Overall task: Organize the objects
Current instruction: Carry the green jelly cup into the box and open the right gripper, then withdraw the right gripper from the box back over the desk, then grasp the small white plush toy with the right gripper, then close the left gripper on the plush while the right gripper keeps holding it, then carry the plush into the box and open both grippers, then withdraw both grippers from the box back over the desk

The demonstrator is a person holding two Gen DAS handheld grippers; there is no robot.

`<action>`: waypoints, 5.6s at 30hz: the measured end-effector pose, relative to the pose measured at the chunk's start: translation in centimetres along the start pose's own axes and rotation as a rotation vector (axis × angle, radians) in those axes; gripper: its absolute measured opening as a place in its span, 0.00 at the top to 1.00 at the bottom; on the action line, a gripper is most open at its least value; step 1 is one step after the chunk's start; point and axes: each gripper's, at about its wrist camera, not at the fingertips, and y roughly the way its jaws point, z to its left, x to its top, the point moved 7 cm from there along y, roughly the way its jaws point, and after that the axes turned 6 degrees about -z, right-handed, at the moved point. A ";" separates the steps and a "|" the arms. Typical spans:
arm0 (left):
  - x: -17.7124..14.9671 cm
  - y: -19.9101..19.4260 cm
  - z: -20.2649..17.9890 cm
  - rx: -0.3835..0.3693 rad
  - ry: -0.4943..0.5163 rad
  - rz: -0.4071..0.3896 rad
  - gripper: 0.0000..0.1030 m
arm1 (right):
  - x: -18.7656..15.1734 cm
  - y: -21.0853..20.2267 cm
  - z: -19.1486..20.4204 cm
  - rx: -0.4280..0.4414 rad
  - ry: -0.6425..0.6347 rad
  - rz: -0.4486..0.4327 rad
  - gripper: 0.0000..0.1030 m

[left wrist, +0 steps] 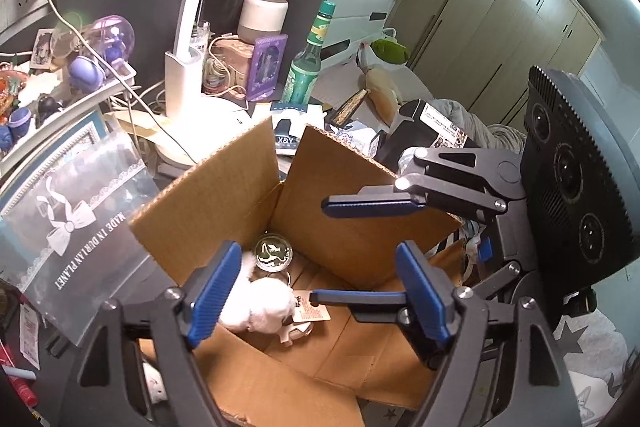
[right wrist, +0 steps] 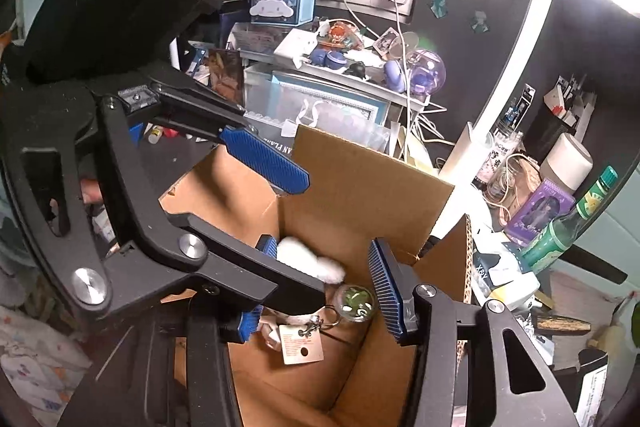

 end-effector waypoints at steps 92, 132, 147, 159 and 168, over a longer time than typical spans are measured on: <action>-17.9 -15.4 10.6 0.220 -0.192 -0.220 0.63 | 2.4 8.0 22.7 0.280 -0.193 -0.100 0.85; 0.8 -2.2 0.1 0.028 0.047 -0.086 0.64 | 1.4 -0.7 0.9 0.009 -0.006 -0.077 0.85; 0.8 0.2 0.4 0.067 0.086 -0.071 0.28 | -0.7 0.6 -1.6 -0.029 0.008 0.019 0.68; 0.0 -1.3 0.6 0.090 0.090 -0.089 0.23 | -0.5 0.2 -1.2 -0.046 0.006 0.015 0.65; -1.0 -5.9 2.0 0.115 0.062 -0.163 0.18 | 1.3 -1.0 1.3 -0.036 -0.003 -0.032 0.65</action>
